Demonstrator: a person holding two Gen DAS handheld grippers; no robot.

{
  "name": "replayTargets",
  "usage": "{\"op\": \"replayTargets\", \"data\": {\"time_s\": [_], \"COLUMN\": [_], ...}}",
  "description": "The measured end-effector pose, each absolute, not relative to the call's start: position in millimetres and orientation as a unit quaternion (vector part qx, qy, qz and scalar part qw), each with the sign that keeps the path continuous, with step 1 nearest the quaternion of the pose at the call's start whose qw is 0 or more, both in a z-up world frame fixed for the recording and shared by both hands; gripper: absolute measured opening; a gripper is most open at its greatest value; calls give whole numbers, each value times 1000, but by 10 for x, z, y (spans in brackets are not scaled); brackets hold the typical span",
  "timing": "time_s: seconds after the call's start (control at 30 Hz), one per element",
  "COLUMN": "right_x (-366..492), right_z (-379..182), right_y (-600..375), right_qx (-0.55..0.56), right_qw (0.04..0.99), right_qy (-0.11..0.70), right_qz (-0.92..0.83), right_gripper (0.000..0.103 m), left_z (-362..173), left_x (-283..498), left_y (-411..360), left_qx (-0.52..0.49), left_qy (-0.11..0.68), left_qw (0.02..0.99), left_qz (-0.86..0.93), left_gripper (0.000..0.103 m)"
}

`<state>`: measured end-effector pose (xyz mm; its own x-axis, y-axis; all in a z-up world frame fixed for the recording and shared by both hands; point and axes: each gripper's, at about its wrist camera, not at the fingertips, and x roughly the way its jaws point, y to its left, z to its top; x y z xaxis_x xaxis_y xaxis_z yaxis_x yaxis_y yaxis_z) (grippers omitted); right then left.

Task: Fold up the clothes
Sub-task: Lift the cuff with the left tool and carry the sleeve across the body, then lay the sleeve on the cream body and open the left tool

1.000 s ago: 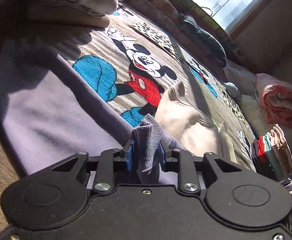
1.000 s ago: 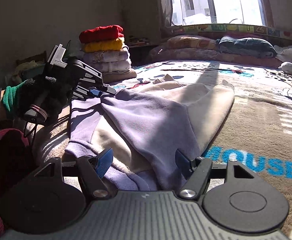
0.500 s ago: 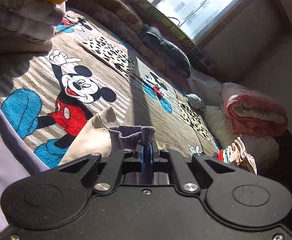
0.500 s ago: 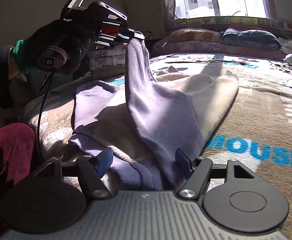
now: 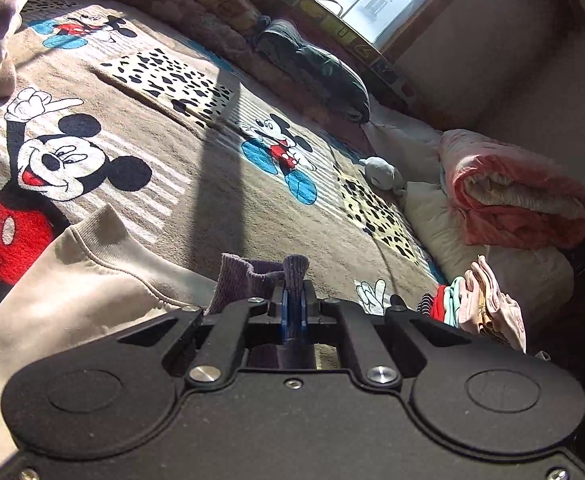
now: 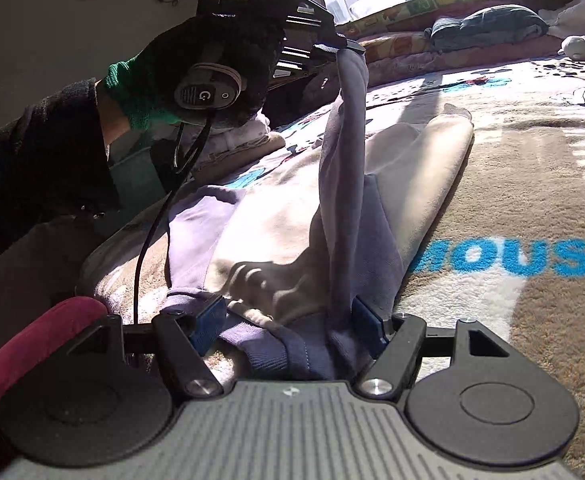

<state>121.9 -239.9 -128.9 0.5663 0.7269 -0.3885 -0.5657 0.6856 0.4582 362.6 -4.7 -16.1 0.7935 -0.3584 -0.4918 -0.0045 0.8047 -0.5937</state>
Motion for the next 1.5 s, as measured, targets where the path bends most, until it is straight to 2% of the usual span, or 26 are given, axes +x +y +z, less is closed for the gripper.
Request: {"op": "replayTargets", "data": {"time_s": [0.4, 0.83, 0.93, 1.0, 1.13, 1.33, 1.5], "right_x": [1303, 1330, 1317, 1299, 1241, 1201, 1195], "right_z": [-1348, -1337, -1312, -1290, -1211, -1092, -1032], "right_y": [-2590, -2609, -2616, -2633, -2678, -2698, -2578], "right_qx": [229, 243, 239, 236, 220, 207, 192], "right_qw": [841, 832, 833, 835, 846, 870, 878], "right_qy": [302, 311, 311, 309, 301, 260, 225], "right_qz": [386, 391, 391, 388, 381, 365, 377], "right_gripper": [70, 70, 70, 70, 70, 70, 70], "left_z": [-443, -747, -715, -633, -515, -612, -722], "left_x": [4010, 4229, 4205, 4109, 3929, 3858, 4055], "left_y": [-552, -1045, -1048, -969, -752, -870, -596], "left_qx": [-203, -96, -80, -90, -83, -14, -104], "left_qy": [336, 354, 345, 322, 300, 318, 353], "left_qw": [916, 929, 933, 939, 946, 940, 927], "left_qz": [-89, -55, -63, -77, -93, -121, -77], "left_gripper": [3, 3, 12, 29, 29, 29, 31]}}
